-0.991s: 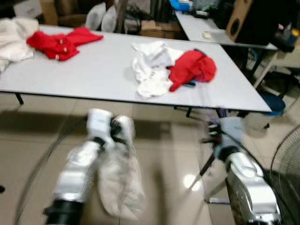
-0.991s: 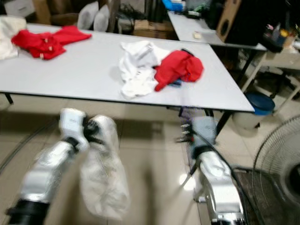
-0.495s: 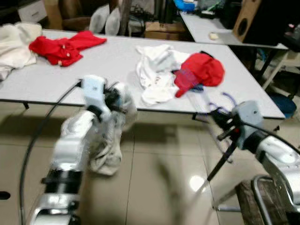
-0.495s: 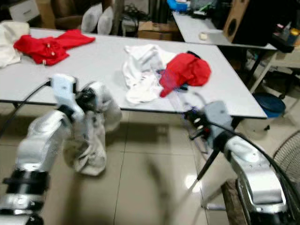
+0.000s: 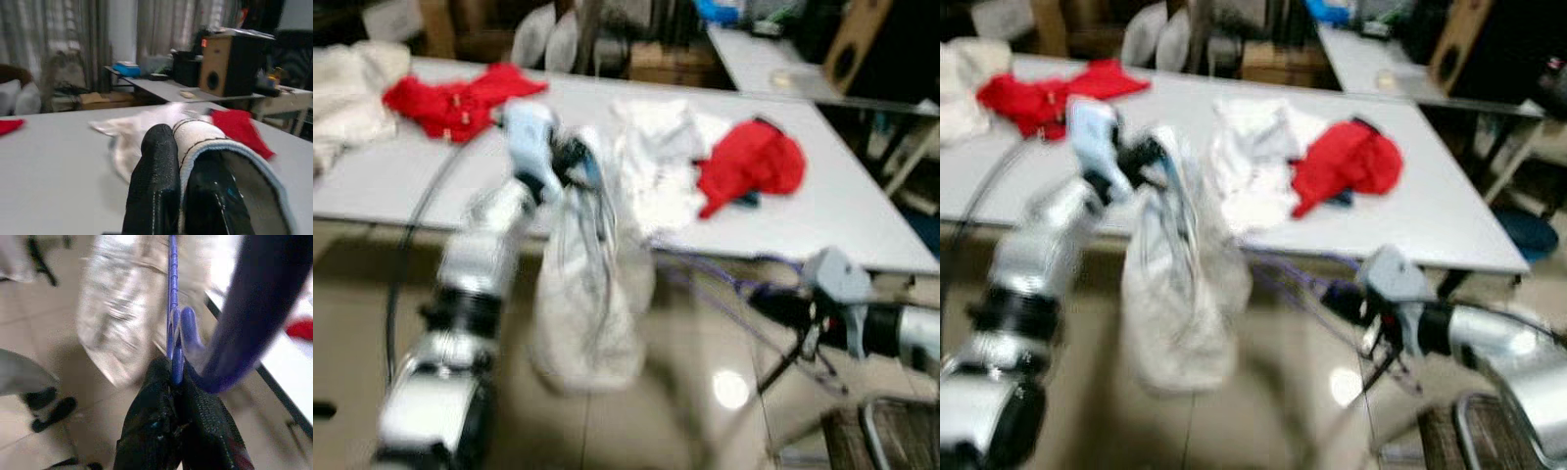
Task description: Hang hanger
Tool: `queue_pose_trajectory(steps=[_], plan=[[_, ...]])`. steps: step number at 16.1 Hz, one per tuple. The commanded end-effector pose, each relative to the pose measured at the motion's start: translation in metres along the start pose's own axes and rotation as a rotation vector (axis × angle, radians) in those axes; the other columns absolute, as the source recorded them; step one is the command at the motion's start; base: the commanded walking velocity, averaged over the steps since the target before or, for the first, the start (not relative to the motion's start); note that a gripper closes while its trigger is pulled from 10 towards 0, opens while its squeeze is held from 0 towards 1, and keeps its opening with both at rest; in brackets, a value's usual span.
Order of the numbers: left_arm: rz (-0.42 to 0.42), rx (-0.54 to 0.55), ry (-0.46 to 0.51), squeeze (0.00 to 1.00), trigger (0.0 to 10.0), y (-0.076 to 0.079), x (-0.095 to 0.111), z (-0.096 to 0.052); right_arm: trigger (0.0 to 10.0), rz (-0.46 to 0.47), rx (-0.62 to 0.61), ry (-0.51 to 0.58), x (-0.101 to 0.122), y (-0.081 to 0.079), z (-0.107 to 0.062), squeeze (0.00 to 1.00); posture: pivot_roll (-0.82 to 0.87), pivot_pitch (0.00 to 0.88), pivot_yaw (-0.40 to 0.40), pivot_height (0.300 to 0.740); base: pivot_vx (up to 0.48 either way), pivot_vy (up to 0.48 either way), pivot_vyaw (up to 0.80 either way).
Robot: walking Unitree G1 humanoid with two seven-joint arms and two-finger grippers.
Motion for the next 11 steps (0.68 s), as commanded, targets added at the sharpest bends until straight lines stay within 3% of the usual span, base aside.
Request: queue_pose_trajectory(steps=[1,2,5,6,8,9,11], plan=[[0.032,-0.065,0.109,0.00,10.0,0.014,0.036,0.015,10.0,-0.002,0.030,-0.003,0.005,-0.001,-0.008,0.00,-0.18,0.000,-0.040,0.740,0.394,0.000,0.00],[0.043,-0.103,0.147,0.00,10.0,0.019,0.055,0.023,10.0,-0.008,0.103,0.011,0.013,-0.010,-0.008,0.00,-0.18,0.000,-0.036,0.740,0.394,0.000,0.00],[0.037,-0.161,0.215,0.00,10.0,0.027,0.084,0.030,10.0,-0.035,0.183,0.013,0.020,-0.021,0.001,0.00,-0.19,0.000,-0.030,0.740,0.395,0.000,0.00],[0.043,-0.186,0.263,0.00,10.0,0.028,0.104,0.029,10.0,-0.048,0.211,0.013,0.022,-0.024,0.005,0.00,-0.19,0.000,-0.030,0.740,0.394,0.000,0.00],[0.048,-0.202,0.310,0.00,10.0,0.028,0.123,0.028,10.0,-0.055,0.226,0.014,0.025,-0.023,0.009,0.00,-0.18,0.000,-0.035,0.740,0.396,0.000,0.00],[0.038,-0.224,0.365,0.00,10.0,0.030,0.144,0.023,10.0,-0.065,0.239,0.018,0.026,-0.022,0.013,0.00,-0.17,0.000,-0.039,0.740,0.405,0.000,0.00],[0.031,-0.277,0.404,0.00,10.0,0.039,0.160,0.017,10.0,-0.088,0.247,0.027,0.030,-0.017,0.021,0.00,-0.17,0.000,-0.045,0.740,0.411,0.000,0.00]])
Point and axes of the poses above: a point about 5 cm out from each wrist's last joint towards the gripper, its own z axis pointing out of the wrist towards the gripper, its own x axis along the axis of the wrist's last joint, y = z × x, the point moved 5 cm from there along z, pointing out of the wrist towards the gripper, and after that the axes turned 3 degrees about -z, right-handed, at the moved point
